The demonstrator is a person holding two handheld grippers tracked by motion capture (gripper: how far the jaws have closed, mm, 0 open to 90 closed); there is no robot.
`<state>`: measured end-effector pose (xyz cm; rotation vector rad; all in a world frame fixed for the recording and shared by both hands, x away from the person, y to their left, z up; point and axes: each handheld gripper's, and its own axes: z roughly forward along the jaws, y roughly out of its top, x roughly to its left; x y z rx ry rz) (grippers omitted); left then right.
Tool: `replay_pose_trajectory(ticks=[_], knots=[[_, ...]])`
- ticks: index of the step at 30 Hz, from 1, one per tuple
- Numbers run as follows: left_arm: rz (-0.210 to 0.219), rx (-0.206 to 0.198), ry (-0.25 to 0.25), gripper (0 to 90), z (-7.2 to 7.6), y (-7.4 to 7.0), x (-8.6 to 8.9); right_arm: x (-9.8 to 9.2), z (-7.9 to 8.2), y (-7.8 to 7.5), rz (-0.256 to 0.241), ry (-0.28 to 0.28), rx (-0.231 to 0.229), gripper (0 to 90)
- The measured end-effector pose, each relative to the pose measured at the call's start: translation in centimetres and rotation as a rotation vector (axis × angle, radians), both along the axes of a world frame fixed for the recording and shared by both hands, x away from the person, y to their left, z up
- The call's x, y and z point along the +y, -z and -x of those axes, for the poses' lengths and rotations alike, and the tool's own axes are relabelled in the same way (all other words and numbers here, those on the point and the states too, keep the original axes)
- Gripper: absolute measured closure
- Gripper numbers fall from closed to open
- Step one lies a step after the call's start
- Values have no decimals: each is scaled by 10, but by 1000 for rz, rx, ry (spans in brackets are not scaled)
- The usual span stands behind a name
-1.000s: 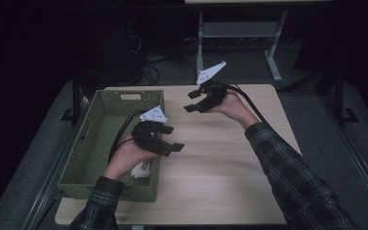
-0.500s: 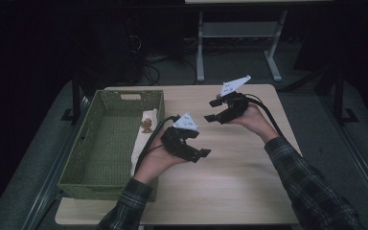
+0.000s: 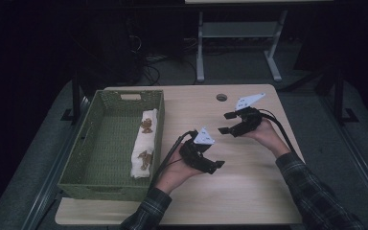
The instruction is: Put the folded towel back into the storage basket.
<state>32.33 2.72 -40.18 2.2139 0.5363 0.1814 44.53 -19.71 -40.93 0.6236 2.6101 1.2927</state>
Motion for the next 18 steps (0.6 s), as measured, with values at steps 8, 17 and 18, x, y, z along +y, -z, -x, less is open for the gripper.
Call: replay_pose_trajectory(ticks=[8,17,18], knots=[[-57,15,9,184,-1,33,-9,-19,13,25,12,48,12,232],[-125,11,12,134,0,58,-14,-37,29,58,33,88,48,212],[-123,17,12,132,0,59,-14,-39,31,60,37,92,48,211]])
